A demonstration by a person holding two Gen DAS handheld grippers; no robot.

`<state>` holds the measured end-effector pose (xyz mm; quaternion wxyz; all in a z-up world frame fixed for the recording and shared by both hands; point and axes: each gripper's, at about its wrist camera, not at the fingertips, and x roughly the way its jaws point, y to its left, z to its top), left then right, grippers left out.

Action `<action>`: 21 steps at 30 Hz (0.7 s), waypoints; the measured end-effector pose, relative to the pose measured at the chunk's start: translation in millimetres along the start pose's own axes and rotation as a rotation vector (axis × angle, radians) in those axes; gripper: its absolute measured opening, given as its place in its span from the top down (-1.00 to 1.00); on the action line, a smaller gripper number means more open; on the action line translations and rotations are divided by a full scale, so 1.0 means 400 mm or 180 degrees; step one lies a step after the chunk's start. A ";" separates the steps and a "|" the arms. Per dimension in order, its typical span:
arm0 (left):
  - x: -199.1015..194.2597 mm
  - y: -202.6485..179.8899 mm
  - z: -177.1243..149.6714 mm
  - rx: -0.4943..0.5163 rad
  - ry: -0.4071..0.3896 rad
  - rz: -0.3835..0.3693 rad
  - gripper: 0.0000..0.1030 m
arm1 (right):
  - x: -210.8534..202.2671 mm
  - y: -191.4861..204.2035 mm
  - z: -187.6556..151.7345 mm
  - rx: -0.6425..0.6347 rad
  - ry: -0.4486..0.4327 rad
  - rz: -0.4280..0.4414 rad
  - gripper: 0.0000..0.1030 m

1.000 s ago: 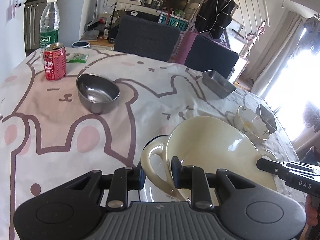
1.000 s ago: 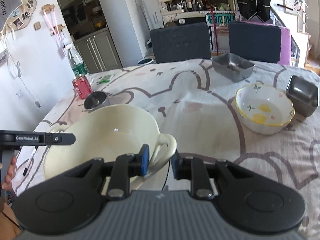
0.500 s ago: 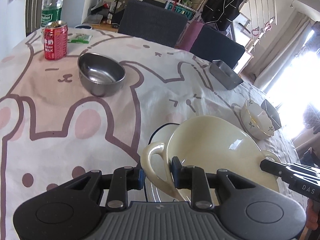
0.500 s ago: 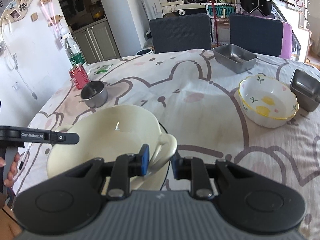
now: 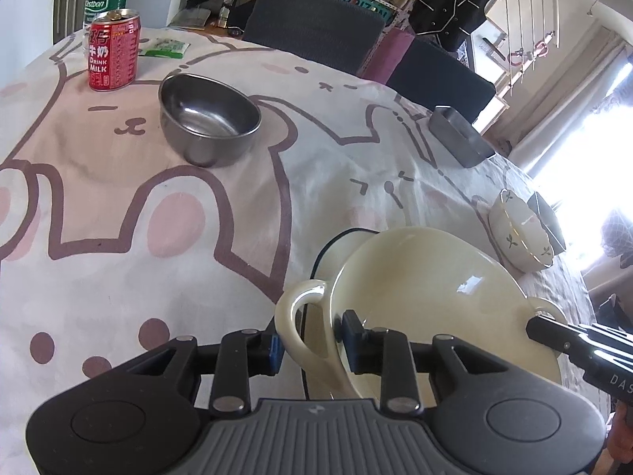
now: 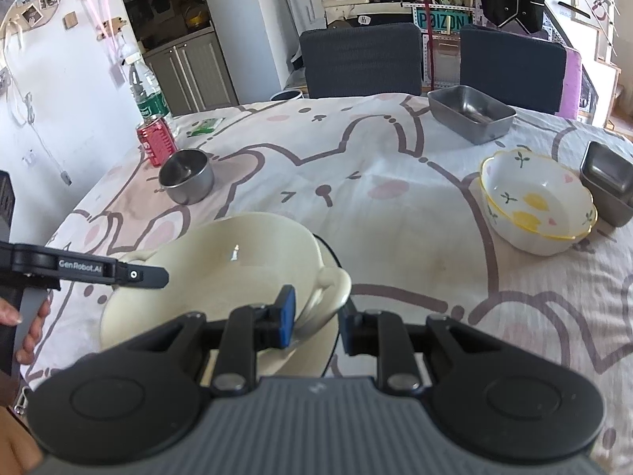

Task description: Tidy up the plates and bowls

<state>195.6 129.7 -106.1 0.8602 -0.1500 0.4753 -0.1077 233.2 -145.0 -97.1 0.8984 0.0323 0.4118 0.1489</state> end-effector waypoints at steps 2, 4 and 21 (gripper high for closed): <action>0.006 0.004 0.000 -0.0010 0.0024 -0.0009 0.37 | 0.003 0.002 0.001 -0.0014 -0.0001 -0.0022 0.47; 0.013 0.009 0.000 -0.0034 0.0052 -0.0006 0.37 | 0.006 0.004 0.004 -0.0036 -0.0008 -0.0042 0.47; 0.028 0.021 0.005 -0.0060 0.0129 0.0034 0.30 | 0.010 0.004 -0.002 -0.0090 0.0018 -0.0007 0.49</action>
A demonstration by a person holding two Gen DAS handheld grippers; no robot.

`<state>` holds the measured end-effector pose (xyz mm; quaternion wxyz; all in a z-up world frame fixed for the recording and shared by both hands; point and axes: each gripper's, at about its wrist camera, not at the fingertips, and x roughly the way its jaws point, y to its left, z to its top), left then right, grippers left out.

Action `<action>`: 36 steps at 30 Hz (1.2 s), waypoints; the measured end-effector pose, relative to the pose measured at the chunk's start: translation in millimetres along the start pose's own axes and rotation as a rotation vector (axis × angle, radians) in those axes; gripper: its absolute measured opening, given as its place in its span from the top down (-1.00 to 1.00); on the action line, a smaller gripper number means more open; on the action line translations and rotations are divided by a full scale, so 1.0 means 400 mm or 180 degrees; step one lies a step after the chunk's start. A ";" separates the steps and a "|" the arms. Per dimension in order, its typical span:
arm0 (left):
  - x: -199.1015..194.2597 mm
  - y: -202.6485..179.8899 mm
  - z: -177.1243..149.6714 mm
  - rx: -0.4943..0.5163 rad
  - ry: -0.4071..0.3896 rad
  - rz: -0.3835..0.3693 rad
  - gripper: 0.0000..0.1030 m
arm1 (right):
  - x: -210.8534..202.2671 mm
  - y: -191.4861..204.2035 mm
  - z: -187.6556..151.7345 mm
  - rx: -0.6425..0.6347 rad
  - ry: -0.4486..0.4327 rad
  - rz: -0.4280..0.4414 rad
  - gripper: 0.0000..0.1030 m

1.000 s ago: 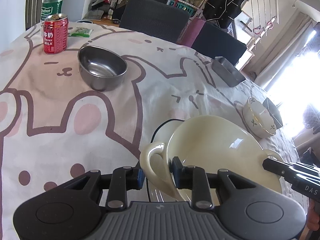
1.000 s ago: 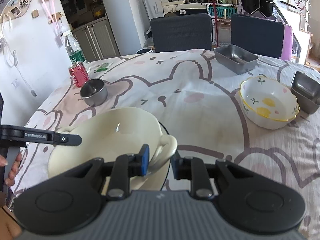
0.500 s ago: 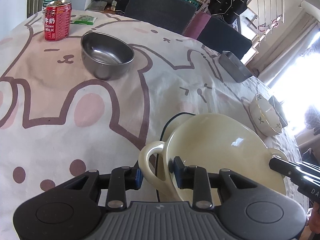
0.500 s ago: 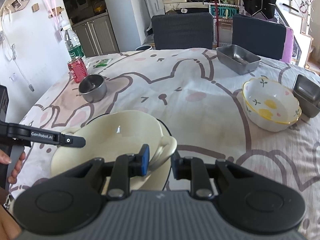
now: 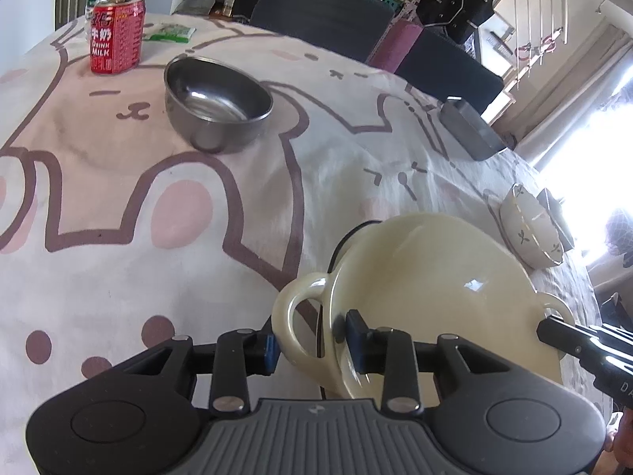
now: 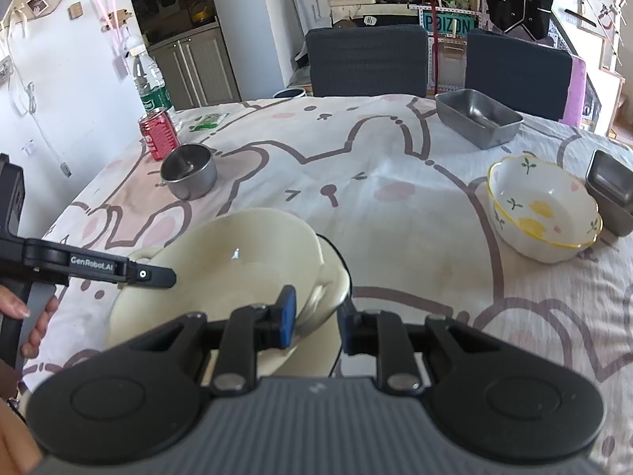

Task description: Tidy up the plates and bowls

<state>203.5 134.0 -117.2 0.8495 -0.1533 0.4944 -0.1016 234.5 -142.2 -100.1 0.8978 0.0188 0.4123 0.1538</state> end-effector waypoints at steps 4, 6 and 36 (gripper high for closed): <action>0.004 -0.012 -0.003 0.0113 0.0021 0.0064 0.25 | 0.004 0.005 -0.004 -0.0031 0.0050 -0.0014 0.49; 0.003 -0.011 -0.005 0.0126 0.0029 0.0070 0.25 | 0.003 0.004 -0.004 -0.0038 0.0051 -0.0001 0.49; -0.001 -0.031 -0.012 0.0325 0.0018 0.0081 0.26 | 0.055 -0.058 -0.003 0.0652 0.0475 0.0064 0.48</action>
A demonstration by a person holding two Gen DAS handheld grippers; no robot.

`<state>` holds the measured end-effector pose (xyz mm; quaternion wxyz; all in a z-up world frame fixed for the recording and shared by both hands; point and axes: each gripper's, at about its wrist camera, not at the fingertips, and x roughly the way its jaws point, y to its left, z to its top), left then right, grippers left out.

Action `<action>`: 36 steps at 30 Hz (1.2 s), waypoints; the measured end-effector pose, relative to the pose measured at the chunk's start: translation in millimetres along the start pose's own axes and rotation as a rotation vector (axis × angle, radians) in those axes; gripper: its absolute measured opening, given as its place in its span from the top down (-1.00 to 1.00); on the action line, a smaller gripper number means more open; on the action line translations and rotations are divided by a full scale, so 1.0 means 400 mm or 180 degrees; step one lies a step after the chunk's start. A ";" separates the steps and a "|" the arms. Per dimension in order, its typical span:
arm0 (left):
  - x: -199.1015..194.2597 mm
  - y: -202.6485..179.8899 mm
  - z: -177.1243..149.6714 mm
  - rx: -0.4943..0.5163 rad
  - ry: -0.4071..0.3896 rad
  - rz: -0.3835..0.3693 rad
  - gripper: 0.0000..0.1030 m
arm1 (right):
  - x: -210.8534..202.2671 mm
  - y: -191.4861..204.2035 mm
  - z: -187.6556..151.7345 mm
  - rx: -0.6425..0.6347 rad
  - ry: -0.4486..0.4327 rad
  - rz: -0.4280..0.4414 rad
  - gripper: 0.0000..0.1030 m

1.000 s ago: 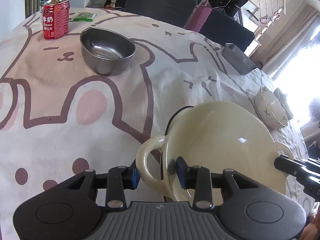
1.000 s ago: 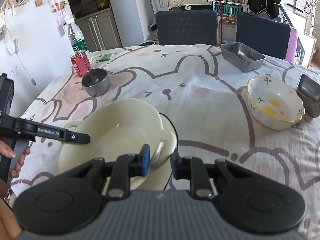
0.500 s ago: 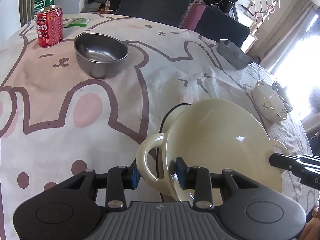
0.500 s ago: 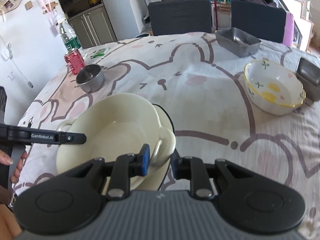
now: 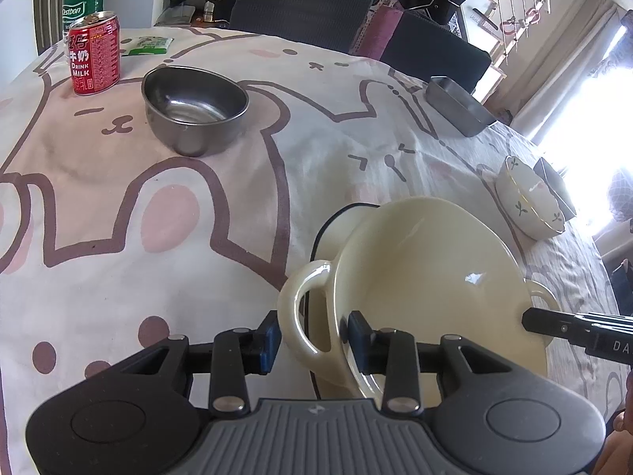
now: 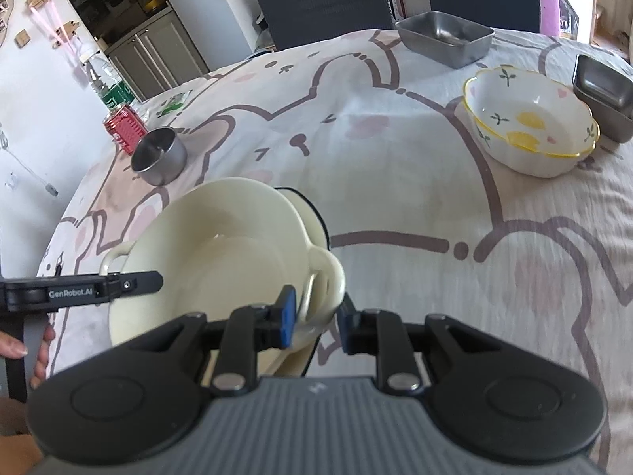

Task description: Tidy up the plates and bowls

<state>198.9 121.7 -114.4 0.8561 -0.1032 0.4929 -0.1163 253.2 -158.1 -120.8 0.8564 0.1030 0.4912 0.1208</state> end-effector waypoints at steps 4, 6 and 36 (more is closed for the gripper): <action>-0.001 0.000 0.001 -0.0001 0.0001 0.0001 0.25 | -0.001 -0.002 0.000 -0.0001 0.0000 0.0001 0.48; -0.001 -0.001 0.002 0.0000 0.0004 0.0003 0.25 | -0.001 -0.002 0.000 0.0002 -0.0001 0.0002 0.48; -0.093 -0.065 -0.003 0.0142 -0.0316 0.0243 -1.00 | -0.053 0.026 -0.022 -0.0364 -0.0324 -0.0087 -1.00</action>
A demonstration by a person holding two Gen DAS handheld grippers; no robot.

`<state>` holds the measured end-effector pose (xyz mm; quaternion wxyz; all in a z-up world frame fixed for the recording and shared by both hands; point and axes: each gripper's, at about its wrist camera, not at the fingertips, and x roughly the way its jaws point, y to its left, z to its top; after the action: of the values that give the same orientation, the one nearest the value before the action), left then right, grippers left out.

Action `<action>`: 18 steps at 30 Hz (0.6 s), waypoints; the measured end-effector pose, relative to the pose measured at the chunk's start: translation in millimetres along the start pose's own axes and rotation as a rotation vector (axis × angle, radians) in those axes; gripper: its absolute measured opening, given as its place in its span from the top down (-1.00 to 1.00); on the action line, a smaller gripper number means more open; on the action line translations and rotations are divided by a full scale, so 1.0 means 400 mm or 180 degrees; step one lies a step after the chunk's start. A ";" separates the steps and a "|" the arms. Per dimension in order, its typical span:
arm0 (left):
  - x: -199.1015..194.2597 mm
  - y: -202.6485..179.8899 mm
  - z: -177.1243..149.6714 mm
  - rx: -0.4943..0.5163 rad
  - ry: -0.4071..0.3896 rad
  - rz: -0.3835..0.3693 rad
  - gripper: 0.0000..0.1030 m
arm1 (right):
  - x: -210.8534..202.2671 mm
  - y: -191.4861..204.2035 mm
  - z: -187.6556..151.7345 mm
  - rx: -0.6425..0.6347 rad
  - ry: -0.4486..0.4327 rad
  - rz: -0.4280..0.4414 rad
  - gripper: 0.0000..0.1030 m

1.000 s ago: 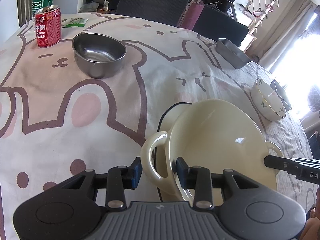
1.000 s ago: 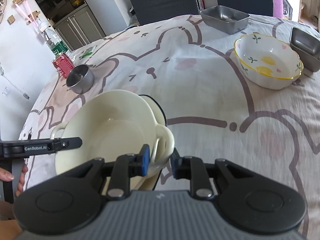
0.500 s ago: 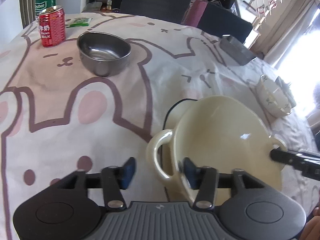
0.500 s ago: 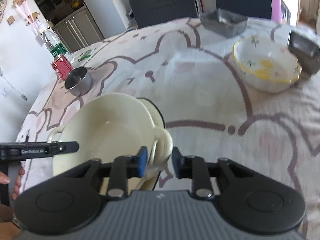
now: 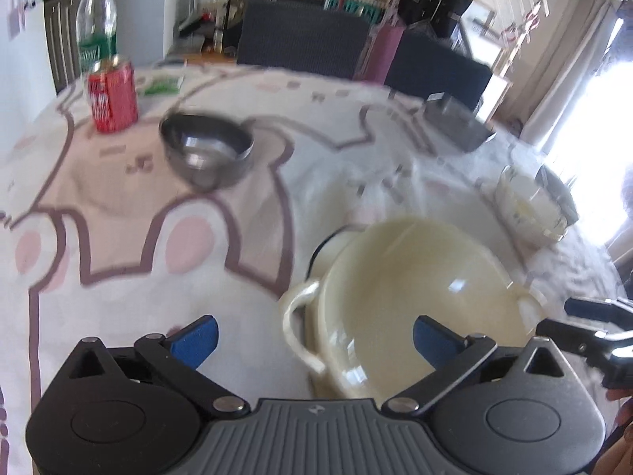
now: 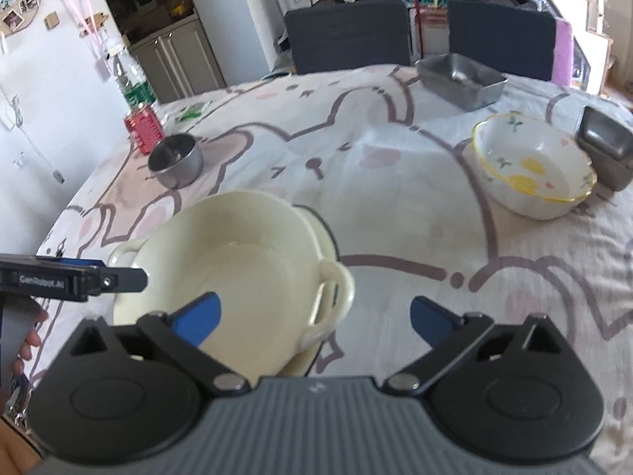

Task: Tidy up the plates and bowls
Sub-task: 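Lower the cream bowl onto the white plate and open both tools, then close both tools on the rim of the yellow-rimmed lemon bowl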

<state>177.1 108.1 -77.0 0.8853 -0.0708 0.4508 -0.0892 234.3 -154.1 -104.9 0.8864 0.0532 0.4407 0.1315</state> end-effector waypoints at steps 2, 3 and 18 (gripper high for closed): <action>-0.018 -0.027 0.014 0.0012 -0.0124 -0.0028 -1.00 | -0.022 -0.011 0.001 -0.0002 -0.0106 -0.0052 -1.00; -0.026 -0.042 0.022 0.0018 -0.0173 -0.0053 -1.00 | -0.034 -0.017 0.000 -0.0010 -0.0168 -0.0075 -1.00; 0.022 -0.306 0.095 0.0125 -0.0238 -0.0376 -1.00 | -0.157 -0.232 0.072 0.0241 -0.0728 -0.0673 -1.00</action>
<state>201.5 -11.6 -36.6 0.8960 -0.0832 0.4105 -0.1475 238.2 -260.1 -58.7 0.9370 0.0545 0.3447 0.0139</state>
